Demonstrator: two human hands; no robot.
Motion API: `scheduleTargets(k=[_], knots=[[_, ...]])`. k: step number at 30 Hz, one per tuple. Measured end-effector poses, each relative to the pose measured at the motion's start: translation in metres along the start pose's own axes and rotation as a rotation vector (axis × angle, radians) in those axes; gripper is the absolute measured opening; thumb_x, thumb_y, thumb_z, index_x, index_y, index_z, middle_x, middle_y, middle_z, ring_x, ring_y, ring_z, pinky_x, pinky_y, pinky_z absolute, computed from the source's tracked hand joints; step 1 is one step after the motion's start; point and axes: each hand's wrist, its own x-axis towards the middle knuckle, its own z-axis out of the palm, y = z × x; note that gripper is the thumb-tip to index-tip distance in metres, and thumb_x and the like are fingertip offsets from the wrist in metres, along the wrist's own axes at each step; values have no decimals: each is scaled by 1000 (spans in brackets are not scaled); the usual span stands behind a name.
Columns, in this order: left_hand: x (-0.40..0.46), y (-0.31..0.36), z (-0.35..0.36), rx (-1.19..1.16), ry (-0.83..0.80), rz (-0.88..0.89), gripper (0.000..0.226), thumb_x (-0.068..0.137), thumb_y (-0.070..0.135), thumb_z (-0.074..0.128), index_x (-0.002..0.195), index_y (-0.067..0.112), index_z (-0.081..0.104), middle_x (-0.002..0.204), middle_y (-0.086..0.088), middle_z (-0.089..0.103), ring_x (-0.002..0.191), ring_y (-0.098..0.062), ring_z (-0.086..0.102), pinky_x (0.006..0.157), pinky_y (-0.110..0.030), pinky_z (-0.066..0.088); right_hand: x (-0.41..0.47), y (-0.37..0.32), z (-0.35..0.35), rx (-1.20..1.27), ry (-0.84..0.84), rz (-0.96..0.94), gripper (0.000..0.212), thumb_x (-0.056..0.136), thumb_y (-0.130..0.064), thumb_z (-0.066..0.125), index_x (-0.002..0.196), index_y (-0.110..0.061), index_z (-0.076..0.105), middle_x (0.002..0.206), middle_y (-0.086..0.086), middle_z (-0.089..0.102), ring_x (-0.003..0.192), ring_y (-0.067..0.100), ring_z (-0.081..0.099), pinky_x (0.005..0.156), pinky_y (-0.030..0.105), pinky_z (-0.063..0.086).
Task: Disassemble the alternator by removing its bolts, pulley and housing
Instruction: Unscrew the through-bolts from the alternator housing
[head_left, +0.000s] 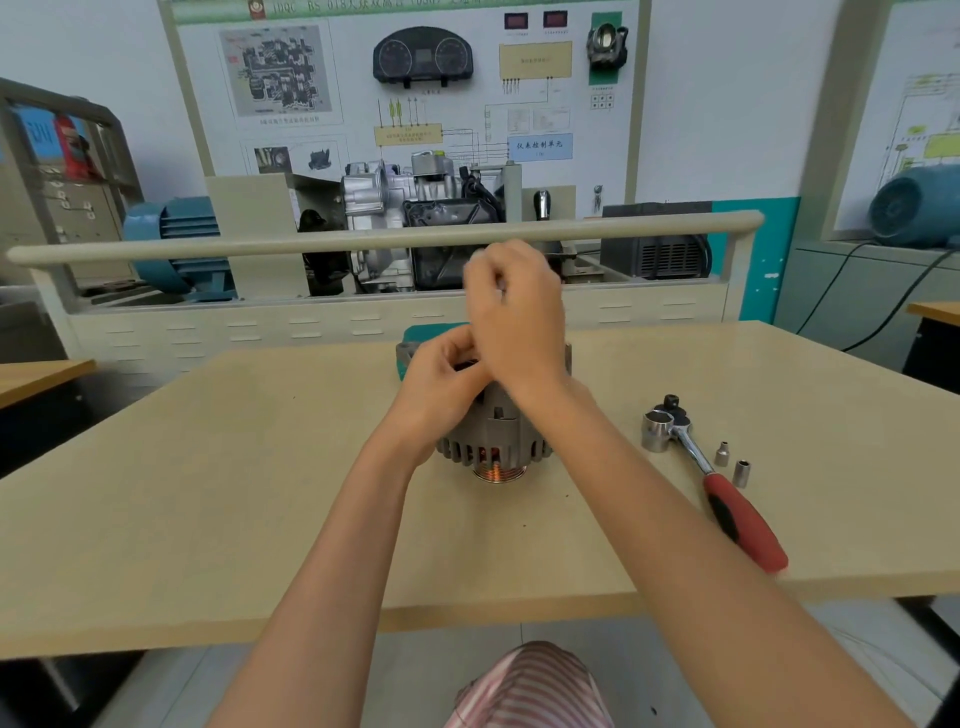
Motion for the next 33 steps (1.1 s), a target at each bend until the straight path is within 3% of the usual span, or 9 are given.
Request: scheduleTargets(k=[2,4,9,15,19,22,25,27,33], knots=[[-1,-1,1,10,27,-11,32,85,-4,54,67,23,58,53,17,63,52,8,56,46,-6,38,-9,1,5,-422,110,-133,20,83,-19,48,66,-10,53,71,3,49,75,19,43,81,31,36],[-1,-1,1,22,21,-2,34,85,-3,53,67,25,59,53,18,63,52,9,56,46,-5,38,-11,-1,5,-405,179,-103,21,82,-20,47,68,-8,57,72,2,48,77,19,42,85,31,32],[-1,3,0,3,-38,2,20,89,12,60,86,30,68,76,16,72,73,5,65,62,-10,46,10,-7,-1,309,-38,183,37,81,-21,39,46,-16,30,49,2,32,55,18,32,61,29,29],[-1,3,-2,6,-23,-42,9,88,22,65,87,29,69,85,7,74,83,-8,67,78,-27,51,28,6,-9,1163,-233,569,65,96,-16,28,32,-18,35,37,1,37,46,16,44,77,30,51],[0,1,-1,3,-25,-22,8,88,18,65,87,25,68,82,3,72,81,-10,66,78,-29,52,19,2,-6,853,-115,450,58,96,-14,30,39,-14,41,44,-2,45,55,15,49,76,24,48],[0,0,-1,11,-4,-7,22,87,6,61,76,25,65,67,12,69,67,2,62,61,-13,46,2,1,-1,152,10,73,33,86,-17,40,55,-8,47,61,0,47,66,15,46,69,28,41],[-1,-2,0,20,41,-16,38,85,-4,55,63,28,58,52,18,62,51,8,55,46,-6,37,-11,1,5,-482,128,-150,22,84,-19,47,72,-5,59,74,5,50,78,21,45,82,33,36],[-2,-2,1,29,32,3,42,84,-4,54,59,30,59,52,19,61,51,9,55,45,-4,37,-13,-2,4,-446,174,-124,24,84,-20,46,71,-4,60,73,6,50,77,21,44,84,33,35],[-1,2,1,1,-28,2,15,89,14,60,92,26,68,82,12,73,79,0,66,66,-14,49,8,-10,-2,365,-25,195,36,82,-20,38,47,-12,34,52,13,32,57,23,33,58,32,29]])
